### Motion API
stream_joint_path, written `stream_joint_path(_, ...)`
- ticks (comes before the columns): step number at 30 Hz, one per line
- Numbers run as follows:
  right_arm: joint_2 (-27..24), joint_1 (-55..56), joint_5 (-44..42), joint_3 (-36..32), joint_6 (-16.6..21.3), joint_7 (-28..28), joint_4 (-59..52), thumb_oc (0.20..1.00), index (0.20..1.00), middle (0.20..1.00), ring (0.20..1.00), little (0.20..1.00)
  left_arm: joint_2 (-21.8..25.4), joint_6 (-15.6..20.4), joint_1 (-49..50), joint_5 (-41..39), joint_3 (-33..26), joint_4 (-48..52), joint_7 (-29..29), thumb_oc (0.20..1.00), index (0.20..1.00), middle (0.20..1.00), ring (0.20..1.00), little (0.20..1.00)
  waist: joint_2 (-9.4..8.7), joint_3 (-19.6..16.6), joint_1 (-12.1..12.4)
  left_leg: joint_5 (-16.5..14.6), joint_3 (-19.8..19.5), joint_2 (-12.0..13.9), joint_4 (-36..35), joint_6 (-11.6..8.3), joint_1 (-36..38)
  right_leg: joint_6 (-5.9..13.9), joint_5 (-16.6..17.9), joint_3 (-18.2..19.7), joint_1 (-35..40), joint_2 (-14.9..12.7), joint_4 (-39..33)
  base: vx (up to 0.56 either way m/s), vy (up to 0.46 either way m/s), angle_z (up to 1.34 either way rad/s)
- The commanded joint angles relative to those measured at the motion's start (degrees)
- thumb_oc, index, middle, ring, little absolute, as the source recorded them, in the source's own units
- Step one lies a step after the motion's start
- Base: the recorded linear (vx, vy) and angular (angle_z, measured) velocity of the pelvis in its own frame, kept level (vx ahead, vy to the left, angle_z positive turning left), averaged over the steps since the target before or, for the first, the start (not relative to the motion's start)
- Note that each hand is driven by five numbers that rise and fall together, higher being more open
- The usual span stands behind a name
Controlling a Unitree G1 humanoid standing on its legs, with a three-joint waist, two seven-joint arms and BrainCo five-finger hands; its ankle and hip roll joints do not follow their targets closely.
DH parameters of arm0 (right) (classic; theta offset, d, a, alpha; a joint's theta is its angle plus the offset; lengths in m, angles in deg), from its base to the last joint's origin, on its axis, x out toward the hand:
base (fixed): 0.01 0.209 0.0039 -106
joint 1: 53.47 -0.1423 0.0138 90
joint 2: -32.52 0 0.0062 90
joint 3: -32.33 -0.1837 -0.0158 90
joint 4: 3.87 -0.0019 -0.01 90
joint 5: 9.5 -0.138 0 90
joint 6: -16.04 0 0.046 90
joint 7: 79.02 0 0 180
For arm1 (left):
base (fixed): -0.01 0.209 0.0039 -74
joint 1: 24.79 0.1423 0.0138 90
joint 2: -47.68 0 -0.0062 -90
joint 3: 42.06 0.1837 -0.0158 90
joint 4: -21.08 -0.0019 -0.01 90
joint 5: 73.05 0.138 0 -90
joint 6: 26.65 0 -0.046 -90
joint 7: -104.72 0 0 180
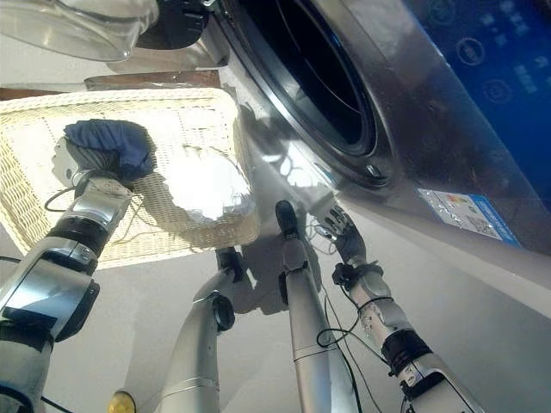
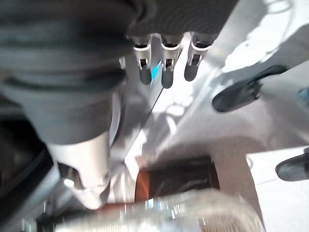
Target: Put the clothes into the washing machine.
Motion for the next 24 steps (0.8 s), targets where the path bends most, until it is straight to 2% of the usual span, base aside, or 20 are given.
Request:
stream_joint_path(1,0.1,1.0,8.7,0.8,3.9,1.5,-6.0,1.000,1.000,1.000,1.000,1.000,-0.5,3.9,1.1,5.3,-1.8,5.1,-3.3,0.200,0.200,0.200,0.200,0.200,-0.08,-0.9,2.4,-2.0,-0.1,-1.9,-0.6,-1.75,5.2,1.01,-4.0,-3.2,5.5,2.4,-2.3,-0.06,-0.070,0.17)
stream_joint_path(2,0.1,0.9,9.2,0.9,4.1,1.6,-6.1,1.000,1.000,1.000,1.000,1.000,-0.5,4.0,1.4,5.3,-1.9,5.4,-3.5,0.200,0.200,0.200,0.200,0.200,0.00,-0.9,2.5,-1.9,-0.2,-1.9,-0.7,-1.77,5.3,1.02,-4.0,-3.2,5.6,2.3,-2.3,-0.07,-0.088,0.16)
stream_joint_path(3,0.0,0.1,12.9,1.1,3.7,3.0,-7.6,1.000,1.000,1.000,1.000,1.000,-0.5,4.2,4.5,5.9,-3.1,8.8,-3.7,0.200,0.200,0.200,0.200,0.200,0.82,-0.9,4.0,-0.6,-1.1,-2.2,-2.8,-1.82,7.0,0.96,-4.6,-3.9,7.4,2.6,-2.4,-0.09,-0.116,0.16)
stream_joint_path(5,-0.1,-1.1,16.4,1.4,2.9,3.9,-8.7,1.000,1.000,1.000,1.000,1.000,-0.8,5.0,7.2,6.5,-4.1,11.2,-3.3,0.200,0.200,0.200,0.200,0.200,1.44,-0.9,5.3,0.6,-1.8,-2.3,-4.5,-1.91,8.4,0.98,-4.9,-4.7,9.0,2.6,-2.6,-0.11,-0.131,0.17)
stream_joint_path(9,-0.7,-4.2,23.3,2.2,1.6,4.8,-9.3,1.000,1.000,1.000,1.000,1.000,-1.4,7.8,12.1,6.2,-6.0,15.3,1.3,0.200,0.200,0.200,0.200,0.200,2.59,-0.9,8.1,3.1,-2.9,-2.0,-8.8,-2.26,11.4,1.04,-5.9,-6.9,12.4,2.2,-3.3,-0.09,-0.106,0.24)
stream_joint_path(10,-1.3,-6.0,25.1,2.7,0.0,4.3,-9.7,1.000,1.000,1.000,1.000,1.000,-1.5,10.3,14.7,5.6,-6.3,17.7,5.9,0.200,0.200,0.200,0.200,0.200,3.15,-0.9,9.5,4.2,-3.4,-1.8,-11.0,-2.55,13.0,1.09,-6.3,-8.0,14.4,2.0,-4.0,-0.10,-0.112,0.30)
stream_joint_path(11,-1.4,-6.9,25.6,2.9,-0.9,3.6,-9.7,1.000,1.000,1.000,1.000,1.000,-1.5,11.3,15.6,5.2,-6.3,18.9,8.0,0.200,0.200,0.200,0.200,0.200,3.39,-0.9,10.1,4.7,-3.5,-1.7,-11.9,-2.67,13.6,1.12,-6.4,-8.4,15.2,1.8,-4.4,-0.14,-0.138,0.35)
stream_joint_path(12,-1.7,-8.1,25.9,3.4,-2.1,2.4,-9.7,1.000,1.000,1.000,1.000,1.000,-1.4,12.6,16.7,4.4,-6.2,20.9,12.5,0.200,0.200,0.200,0.200,0.200,3.73,-0.9,10.9,5.2,-3.8,-1.7,-12.9,-2.83,14.5,1.22,-6.5,-9.1,16.3,1.5,-4.8,-0.08,-0.076,0.29)
stream_joint_path(13,-1.8,-8.4,25.9,3.4,-2.5,2.1,-9.7,1.000,1.000,1.000,1.000,1.000,-1.3,12.5,16.9,4.1,-6.0,21.6,13.5,0.200,0.200,0.200,0.200,0.200,3.82,-0.9,11.1,5.3,-3.8,-1.7,-13.2,-2.88,14.7,1.22,-6.6,-9.3,16.6,1.4,-4.9,-0.11,-0.085,0.35)
stream_joint_path(14,-2.0,-9.6,26.2,3.7,-4.1,-0.1,-9.9,1.000,1.000,1.000,1.000,1.000,-1.0,14.0,18.1,1.5,-5.5,24.5,19.3,0.200,0.200,0.200,0.200,0.200,4.16,-0.9,12.0,5.8,-4.1,-1.7,-13.9,-3.01,15.5,1.21,-6.8,-10.1,17.8,1.2,-5.2,-0.08,-0.059,0.29)
stream_joint_path(15,-2.0,-9.9,26.4,3.8,-4.8,-0.4,-9.9,1.000,1.000,1.000,1.000,1.000,-1.0,14.0,18.6,1.1,-5.3,25.7,21.1,0.200,0.200,0.200,0.200,0.200,4.27,-0.9,12.2,5.8,-4.2,-1.9,-14.1,-3.01,15.9,1.26,-6.9,-10.4,18.2,1.0,-5.2,-0.11,-0.077,0.31)
stream_joint_path(17,-2.6,-11.7,27.6,4.3,-6.8,-3.1,-9.9,1.000,1.000,1.000,1.000,1.000,-0.4,15.0,19.6,-2.8,-4.3,30.6,30.3,0.200,0.200,0.200,0.200,0.200,4.77,-0.9,13.2,6.5,-4.5,-2.0,-14.5,-3.14,16.4,1.25,-6.6,-11.5,19.2,0.6,-5.4,-0.07,-0.047,0.22)
stream_joint_path(18,-2.6,-11.8,27.6,4.2,-6.8,-3.1,-9.9,1.000,1.000,1.000,1.000,1.000,-0.4,15.0,19.5,-2.8,-4.4,30.6,30.4,0.200,0.200,0.200,0.200,0.200,4.79,-0.9,13.2,6.5,-4.5,-2.0,-14.5,-3.15,16.4,1.25,-6.6,-11.5,19.2,0.6,-5.5,-0.05,-0.028,0.18)
stream_joint_path(19,-3.4,-12.6,28.0,4.7,-8.1,-4.3,-10.0,1.000,1.000,1.000,1.000,1.000,-0.2,14.4,19.9,-5.2,-3.4,34.9,37.0,0.200,0.200,0.200,0.200,0.200,5.11,-0.9,13.7,6.2,-4.7,-2.3,-14.5,-3.09,17.3,1.32,-7.3,-12.2,20.3,0.1,-5.2,-0.04,-0.016,0.14)
stream_joint_path(20,-3.6,-13.1,28.1,4.8,-8.4,-4.5,-10.1,1.000,1.000,1.000,1.000,1.000,-0.1,14.1,19.8,-5.6,-3.2,36.0,37.9,0.200,0.200,0.200,0.200,0.200,5.23,-0.9,13.8,6.7,-4.6,-2.3,-14.6,-3.09,17.1,1.31,-6.8,-12.3,20.2,0.1,-5.5,-0.05,-0.023,0.20)
stream_joint_path(23,-4.0,-14.0,27.9,5.8,-9.8,-5.2,-10.4,1.000,1.000,1.000,1.000,1.000,-0.1,12.9,19.7,-9.0,-0.8,42.5,47.2,0.200,0.200,0.200,0.200,0.200,5.76,-0.9,14.2,6.8,-4.6,-2.4,-14.9,-2.93,17.7,1.46,-6.9,-13.0,20.8,-0.4,-5.3,-0.05,-0.002,0.15)
stream_joint_path(24,-4.0,-14.1,27.9,5.8,-9.9,-5.2,-10.3,1.000,1.000,1.000,1.000,1.000,-0.1,12.7,19.6,-9.0,-0.7,42.8,47.5,0.200,0.200,0.200,0.200,0.200,5.78,-0.9,14.2,6.9,-4.5,-2.4,-14.9,-2.92,17.7,1.46,-6.9,-13.0,20.8,-0.4,-5.4,-0.02,0.006,0.09)
